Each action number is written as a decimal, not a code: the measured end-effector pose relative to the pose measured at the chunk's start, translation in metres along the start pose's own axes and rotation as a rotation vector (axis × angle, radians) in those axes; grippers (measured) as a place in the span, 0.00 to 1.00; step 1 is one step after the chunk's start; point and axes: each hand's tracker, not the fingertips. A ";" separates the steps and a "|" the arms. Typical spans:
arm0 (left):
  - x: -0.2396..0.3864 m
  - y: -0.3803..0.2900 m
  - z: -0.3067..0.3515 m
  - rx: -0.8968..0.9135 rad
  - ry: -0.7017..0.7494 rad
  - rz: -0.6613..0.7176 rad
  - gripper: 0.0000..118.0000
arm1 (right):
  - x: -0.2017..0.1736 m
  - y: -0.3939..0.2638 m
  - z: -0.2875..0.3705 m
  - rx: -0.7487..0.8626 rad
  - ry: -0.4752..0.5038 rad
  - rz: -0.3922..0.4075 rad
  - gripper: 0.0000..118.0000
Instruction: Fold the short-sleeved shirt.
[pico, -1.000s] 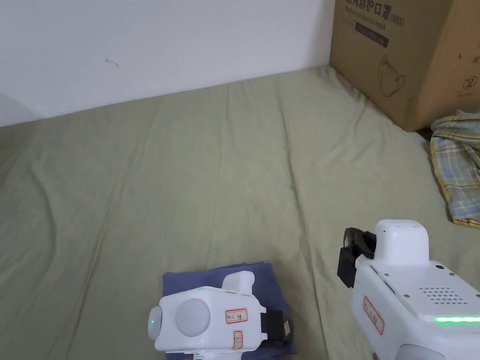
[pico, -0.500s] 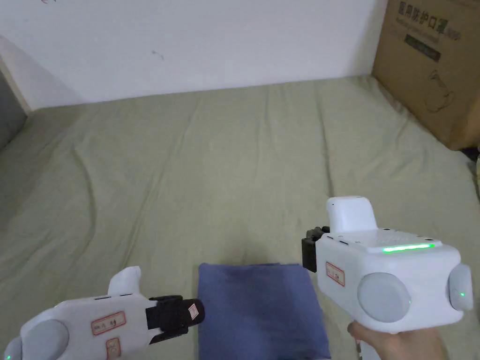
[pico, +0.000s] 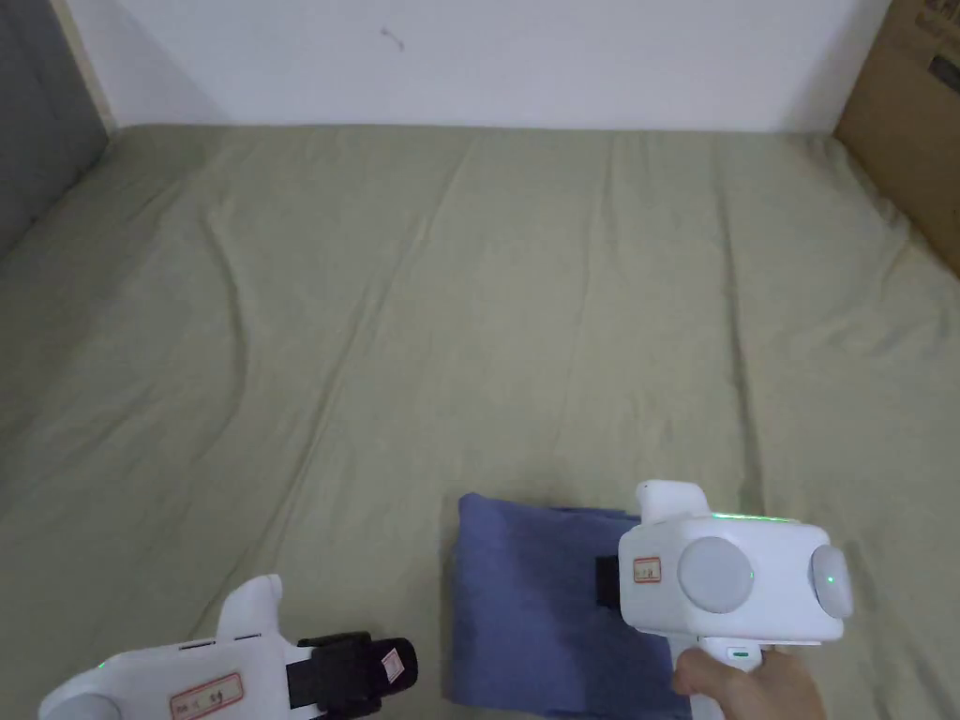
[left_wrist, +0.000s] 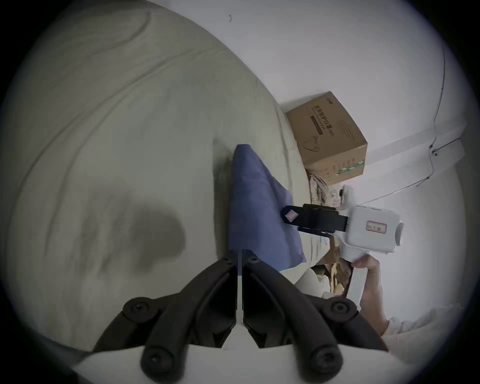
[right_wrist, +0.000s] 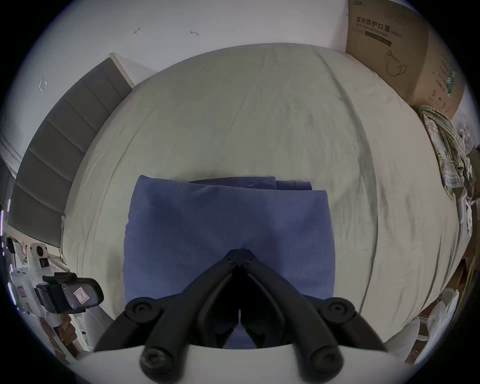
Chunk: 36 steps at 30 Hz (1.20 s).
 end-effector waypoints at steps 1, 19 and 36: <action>0.000 0.001 -0.002 -0.004 -0.018 -0.004 0.03 | -0.001 0.001 0.000 -0.002 -0.001 0.000 0.00; -0.010 0.055 -0.113 -0.173 -0.267 0.052 1.00 | 0.002 -0.001 -0.004 -0.013 0.011 -0.009 0.00; 0.002 0.065 -0.114 -0.227 -0.128 0.035 0.23 | 0.002 -0.001 0.030 0.099 0.028 -0.026 0.00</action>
